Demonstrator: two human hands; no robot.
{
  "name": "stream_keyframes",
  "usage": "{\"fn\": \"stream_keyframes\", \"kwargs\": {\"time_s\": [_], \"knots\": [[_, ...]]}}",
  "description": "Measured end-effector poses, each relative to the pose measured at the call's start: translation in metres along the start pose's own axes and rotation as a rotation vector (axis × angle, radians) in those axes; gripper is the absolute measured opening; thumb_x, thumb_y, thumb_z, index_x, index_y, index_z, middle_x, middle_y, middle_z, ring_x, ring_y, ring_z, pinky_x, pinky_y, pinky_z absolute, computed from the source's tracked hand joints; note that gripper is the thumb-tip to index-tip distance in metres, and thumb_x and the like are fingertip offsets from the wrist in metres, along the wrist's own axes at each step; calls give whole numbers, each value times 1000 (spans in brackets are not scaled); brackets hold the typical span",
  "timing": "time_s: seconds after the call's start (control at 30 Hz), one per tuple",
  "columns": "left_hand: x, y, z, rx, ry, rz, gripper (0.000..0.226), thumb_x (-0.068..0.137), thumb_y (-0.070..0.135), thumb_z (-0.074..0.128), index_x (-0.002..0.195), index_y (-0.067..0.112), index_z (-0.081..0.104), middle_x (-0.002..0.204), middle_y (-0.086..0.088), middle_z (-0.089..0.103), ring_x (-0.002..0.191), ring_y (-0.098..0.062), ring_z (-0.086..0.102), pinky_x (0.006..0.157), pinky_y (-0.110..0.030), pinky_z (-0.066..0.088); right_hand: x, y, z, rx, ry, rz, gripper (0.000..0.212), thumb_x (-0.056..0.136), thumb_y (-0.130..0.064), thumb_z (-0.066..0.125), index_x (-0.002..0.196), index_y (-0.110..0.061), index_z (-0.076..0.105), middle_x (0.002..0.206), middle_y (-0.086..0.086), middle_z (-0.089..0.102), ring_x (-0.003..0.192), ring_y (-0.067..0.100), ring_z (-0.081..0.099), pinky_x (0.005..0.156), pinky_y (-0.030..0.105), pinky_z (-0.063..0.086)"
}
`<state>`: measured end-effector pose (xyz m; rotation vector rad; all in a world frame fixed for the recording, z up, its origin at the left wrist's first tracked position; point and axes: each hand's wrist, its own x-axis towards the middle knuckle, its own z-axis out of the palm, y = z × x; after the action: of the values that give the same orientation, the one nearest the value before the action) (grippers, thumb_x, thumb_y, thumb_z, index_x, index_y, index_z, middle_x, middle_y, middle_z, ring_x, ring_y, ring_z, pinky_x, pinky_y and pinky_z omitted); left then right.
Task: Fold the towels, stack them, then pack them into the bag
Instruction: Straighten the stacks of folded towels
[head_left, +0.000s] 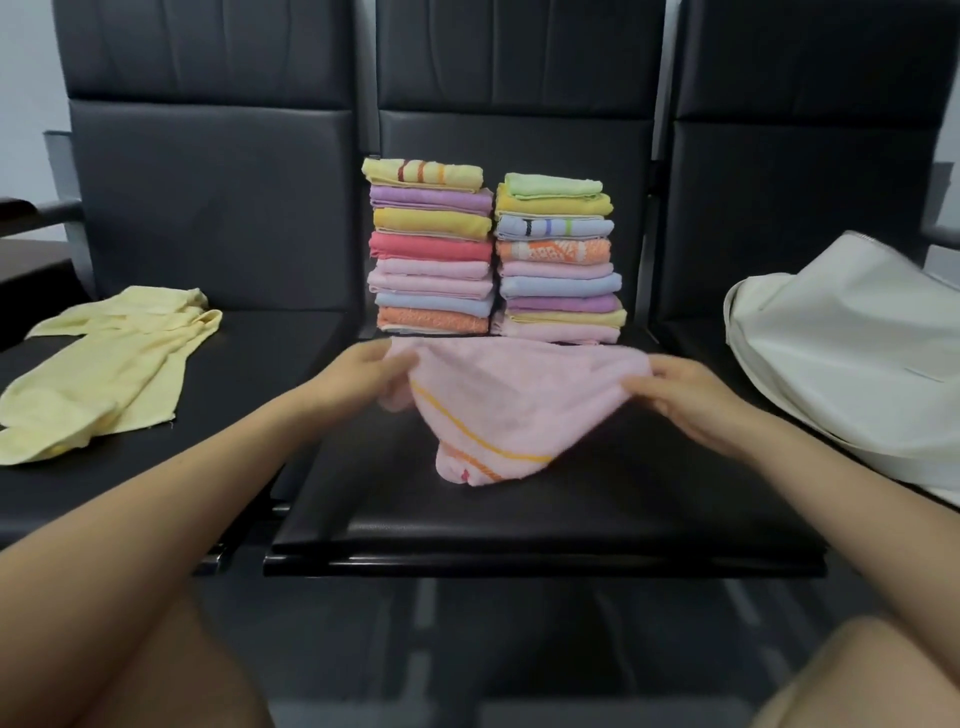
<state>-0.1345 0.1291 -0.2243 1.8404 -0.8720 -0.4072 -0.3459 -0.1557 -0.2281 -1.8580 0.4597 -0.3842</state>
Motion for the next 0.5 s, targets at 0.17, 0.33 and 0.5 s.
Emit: {"fn": "stream_keyframes", "kwargs": {"time_s": [0.17, 0.33, 0.5], "knots": [[-18, 43, -5, -456, 162, -83, 26, 95, 30, 58, 110, 12, 68, 104, -13, 73, 93, -26, 70, 88, -39, 54, -7, -35, -7, 368, 222, 9, 24, 98, -18, 55, 119, -11, 62, 105, 8, 71, 93, 21, 70, 68, 30, 57], [-15, 41, -8, -378, 183, -278, 23, 89, 35, 66, 100, 15, 70, 83, -4, 76, 75, -17, 73, 70, -30, 56, -1, -34, -19, 481, 310, 201, 19, 97, -20, 56, 113, -11, 60, 96, 8, 68, 84, 22, 67, 63, 31, 53], [6, -9, 5, 368, 200, -245, 44, 89, 30, 64, 128, 13, 55, 116, -6, 62, 96, -20, 58, 77, -28, 43, 20, 2, -9, 128, 401, 319, 29, 94, -5, 53, 122, -2, 57, 104, 15, 61, 78, 25, 59, 62, 35, 49]]}}
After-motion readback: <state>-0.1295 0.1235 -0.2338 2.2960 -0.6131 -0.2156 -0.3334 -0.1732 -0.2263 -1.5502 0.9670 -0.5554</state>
